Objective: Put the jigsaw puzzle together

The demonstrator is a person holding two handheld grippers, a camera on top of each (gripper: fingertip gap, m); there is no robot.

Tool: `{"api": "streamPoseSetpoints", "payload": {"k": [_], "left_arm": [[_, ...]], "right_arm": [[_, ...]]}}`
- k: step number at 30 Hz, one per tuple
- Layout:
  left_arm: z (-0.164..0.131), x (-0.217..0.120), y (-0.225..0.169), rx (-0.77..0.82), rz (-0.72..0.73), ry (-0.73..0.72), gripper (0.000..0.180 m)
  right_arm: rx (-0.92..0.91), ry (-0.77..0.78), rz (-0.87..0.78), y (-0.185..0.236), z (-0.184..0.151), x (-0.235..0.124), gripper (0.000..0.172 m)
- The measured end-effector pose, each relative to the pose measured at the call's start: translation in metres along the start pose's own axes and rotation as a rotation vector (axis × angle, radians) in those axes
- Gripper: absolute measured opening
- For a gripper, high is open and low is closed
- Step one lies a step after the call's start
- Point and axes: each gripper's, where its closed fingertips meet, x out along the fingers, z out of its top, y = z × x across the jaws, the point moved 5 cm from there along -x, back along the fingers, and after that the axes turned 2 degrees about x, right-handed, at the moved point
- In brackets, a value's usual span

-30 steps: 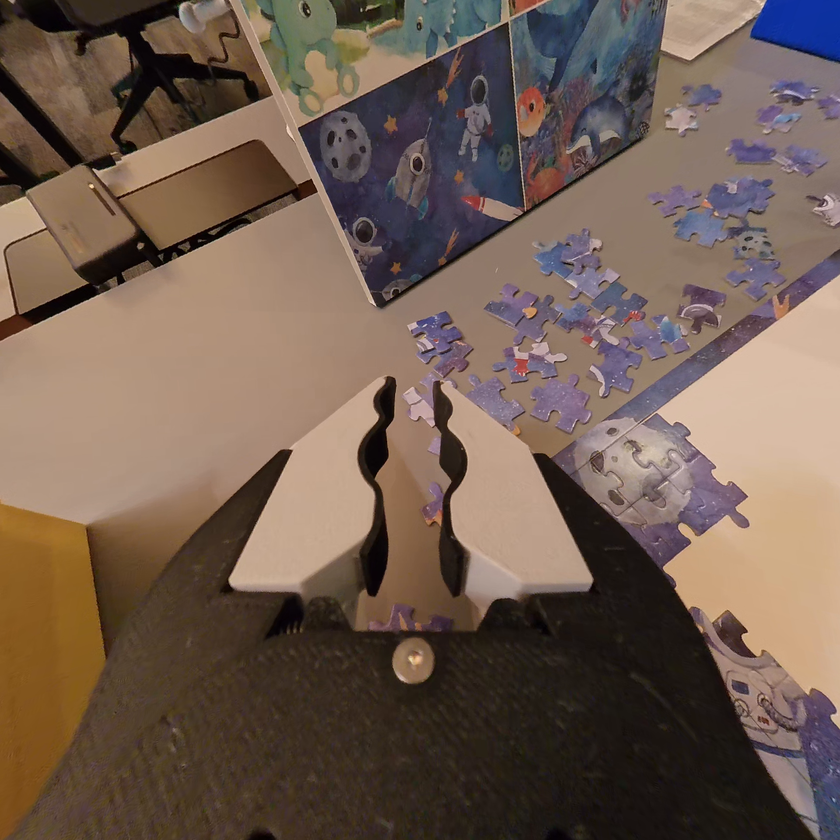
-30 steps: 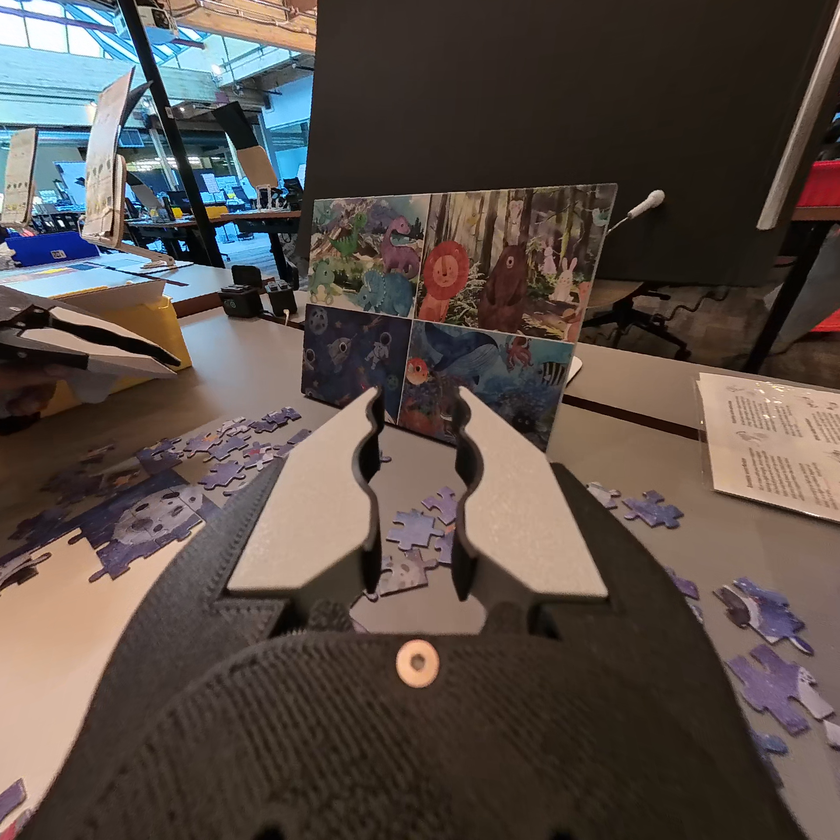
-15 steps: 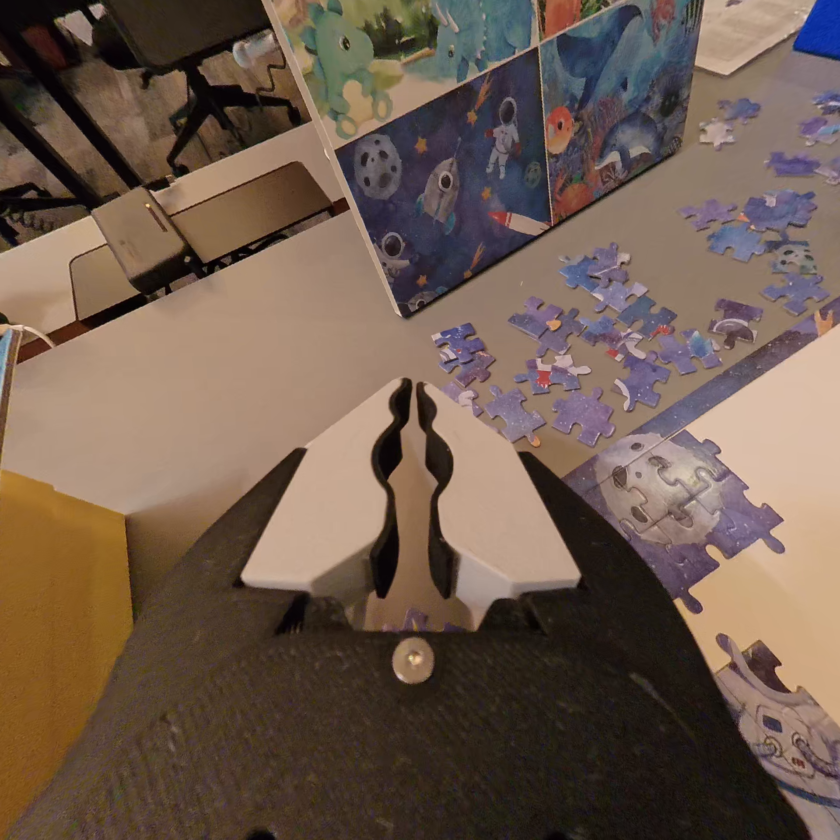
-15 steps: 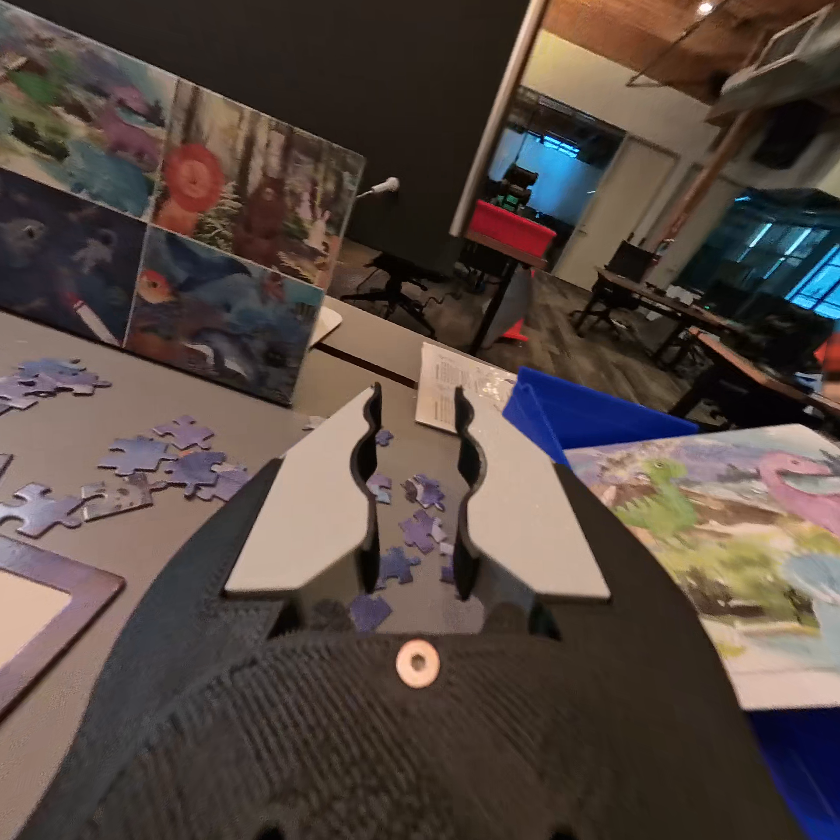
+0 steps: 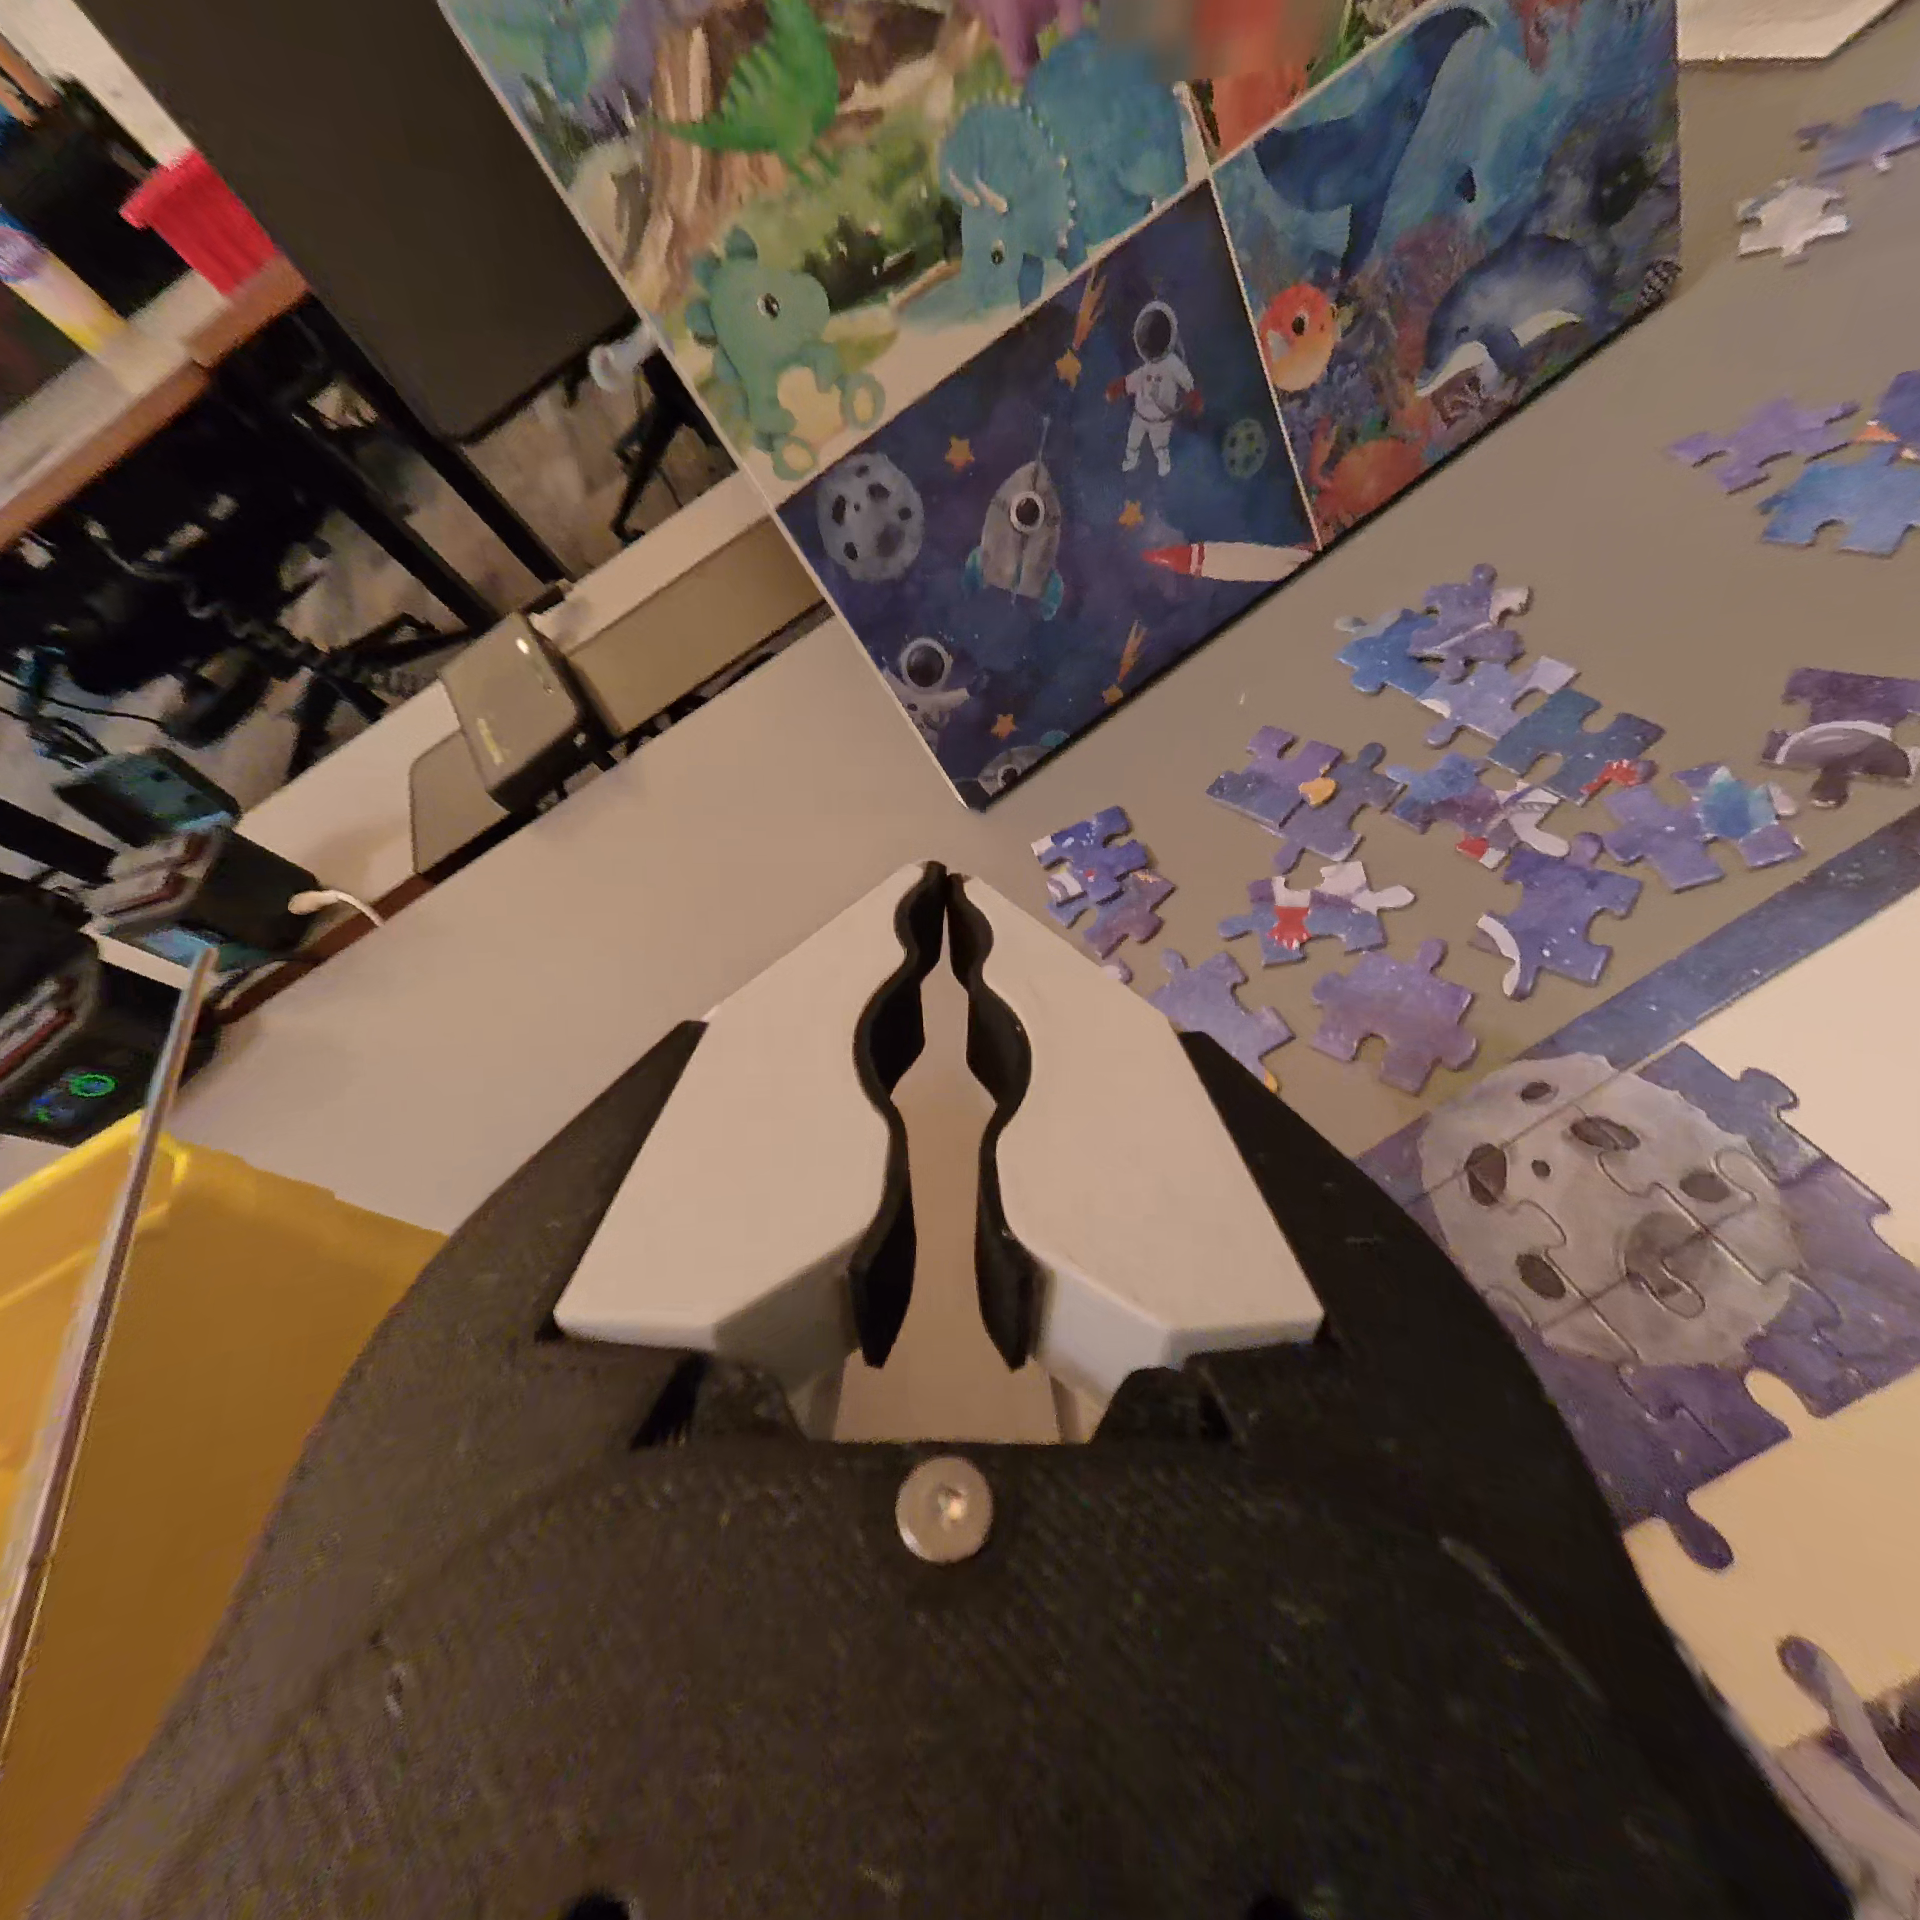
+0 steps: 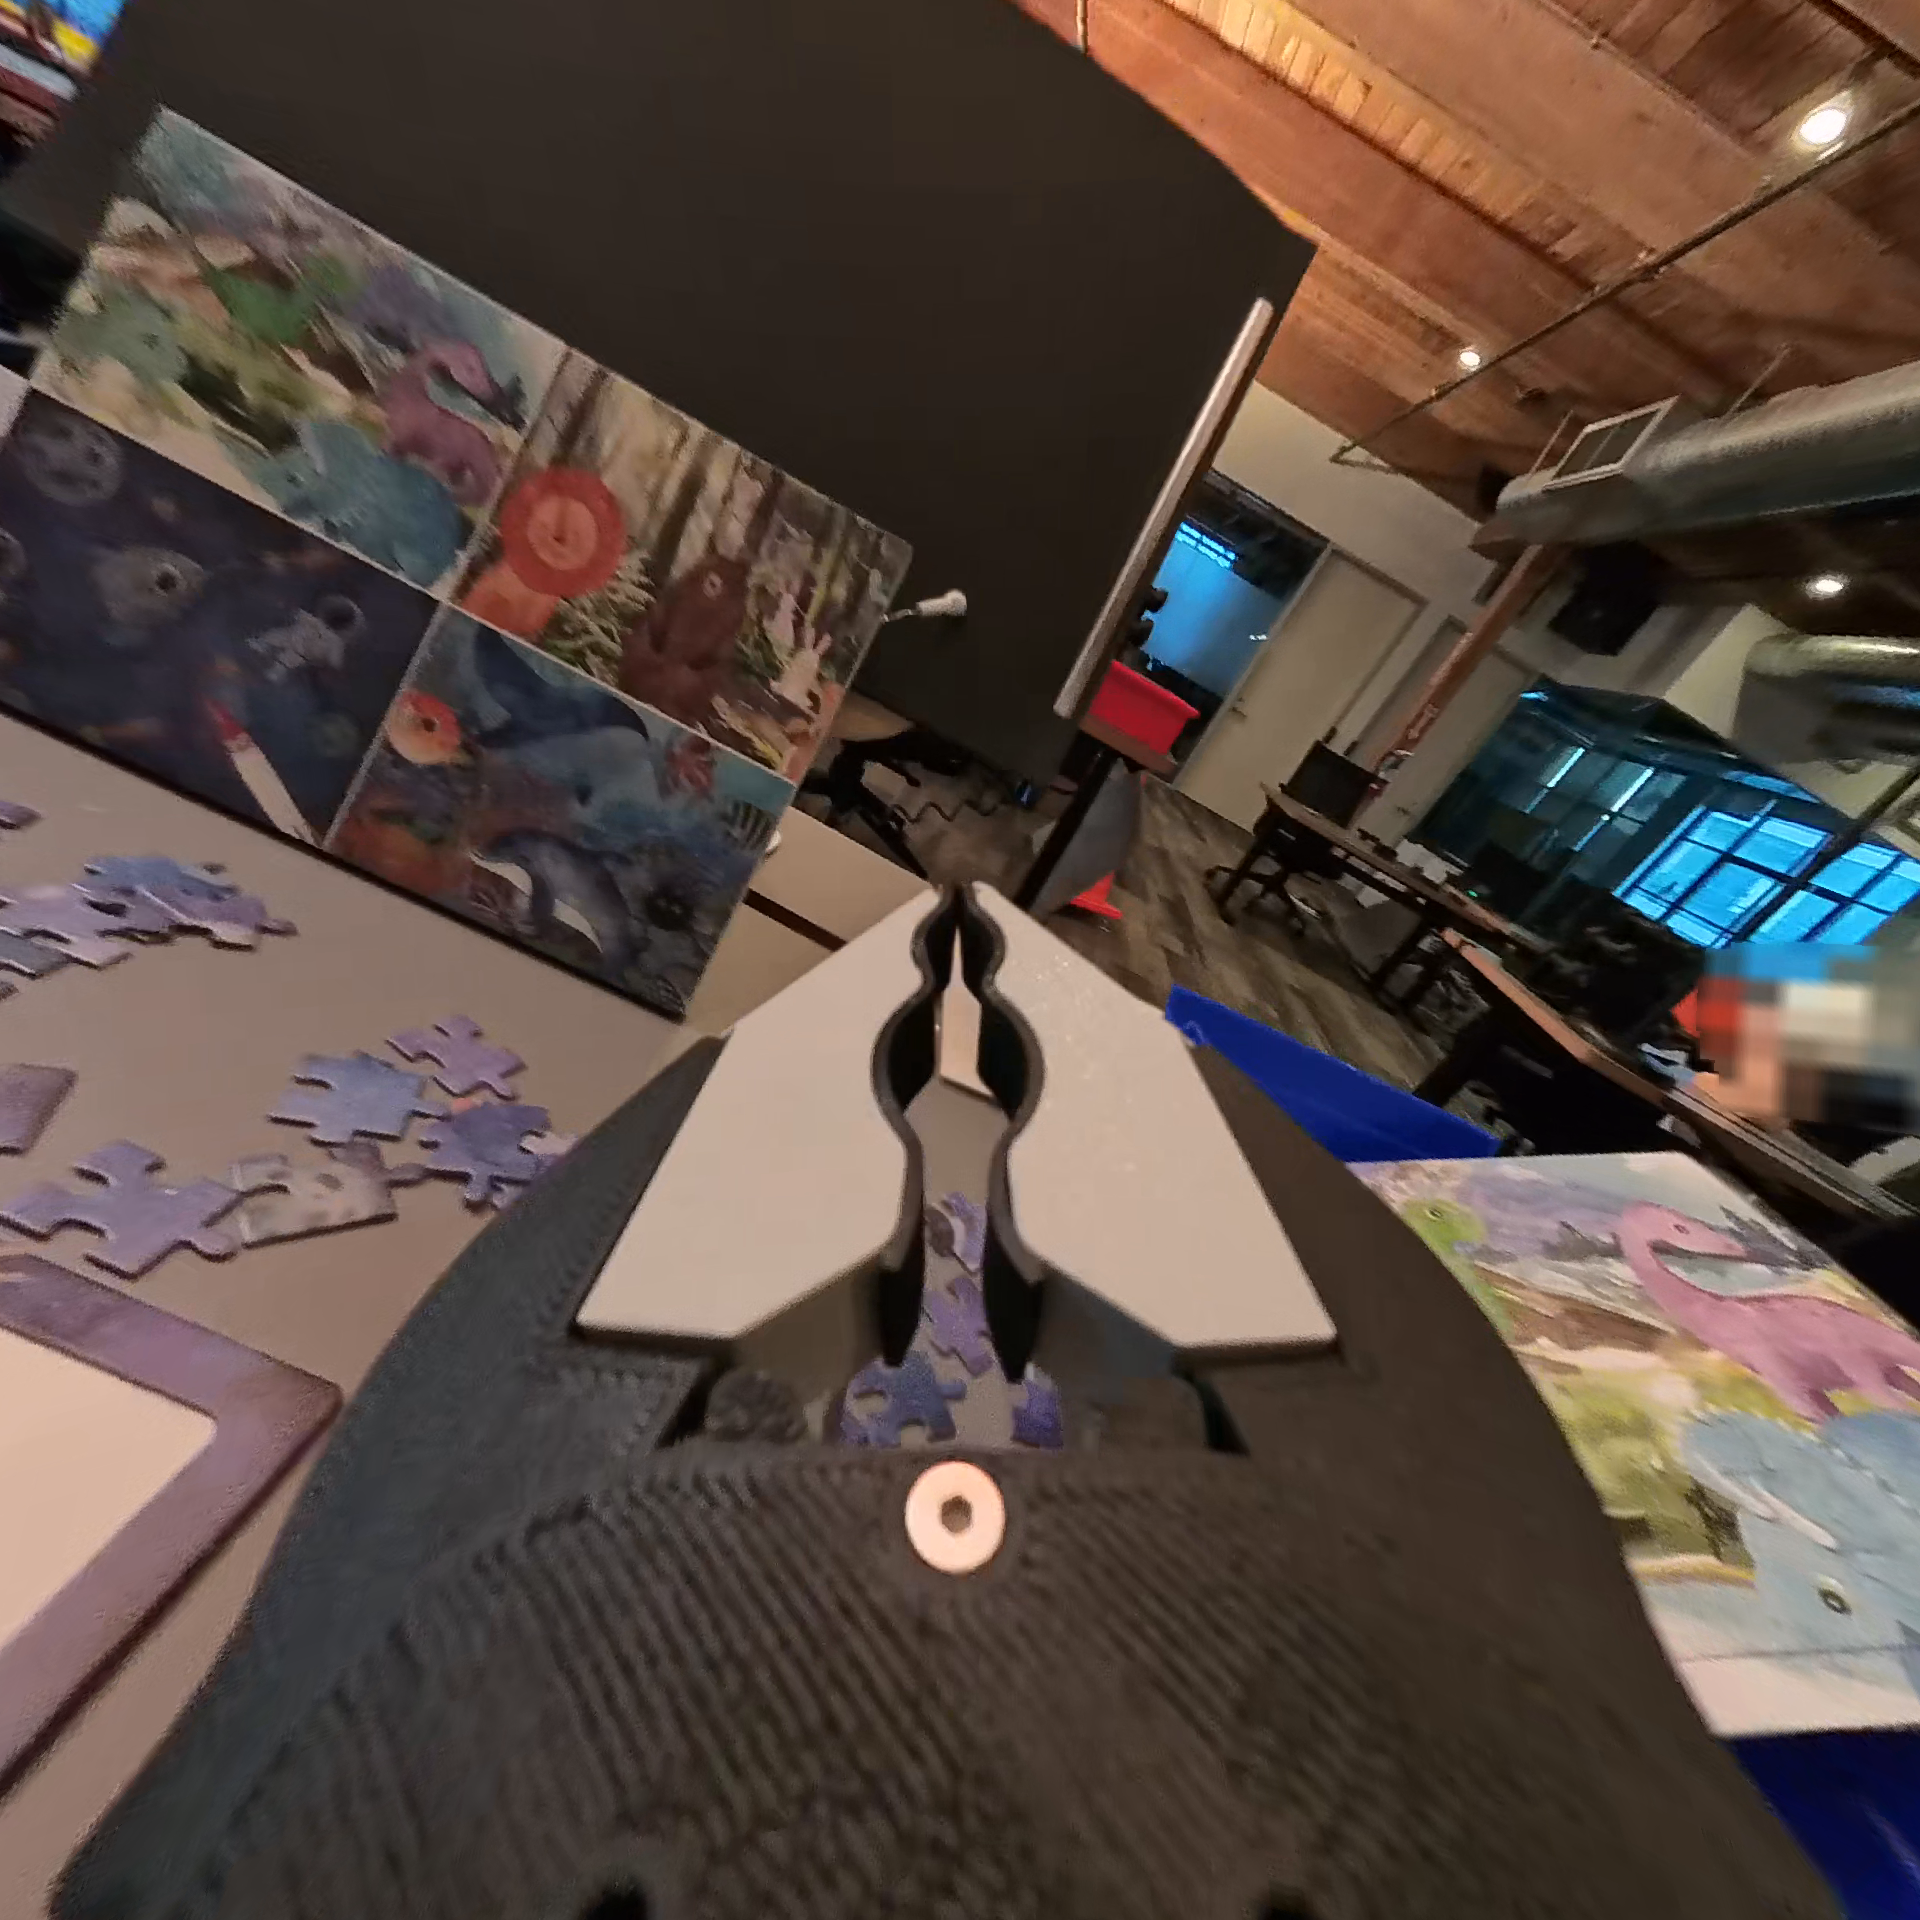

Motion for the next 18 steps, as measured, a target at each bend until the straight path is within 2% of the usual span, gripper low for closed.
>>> {"api": "streamPoseSetpoints", "payload": {"k": [3, 6, 10, 12, 15, 18], "left_arm": [[0.003, 0.002, -0.003, 0.036, 0.089, -0.041, 0.0], [0.0, 0.002, 0.003, 0.11, 0.267, -0.059, 0.0], [0.005, -0.018, 0.016, 0.07, 0.475, -0.21, 0.0], [0.0, -0.016, 0.016, 0.007, 0.448, -0.169, 0.0], [-0.004, -0.006, 0.006, -0.109, 0.308, -0.14, 0.0], [-0.006, -0.005, 0.004, -0.138, 0.262, -0.132, 0.0]], "right_arm": [[0.019, -0.019, 0.053, 0.007, 0.008, -0.004, 0.0], [0.056, -0.041, 0.092, 0.008, 0.011, -0.012, 0.0], [0.105, -0.03, 0.089, -0.007, 0.001, -0.023, 0.0], [0.14, -0.012, 0.072, -0.019, -0.008, -0.026, 0.0], [0.171, 0.015, -0.01, -0.044, -0.021, -0.034, 0.0], [0.272, -0.02, -0.086, -0.071, -0.027, -0.047, 0.0]]}}
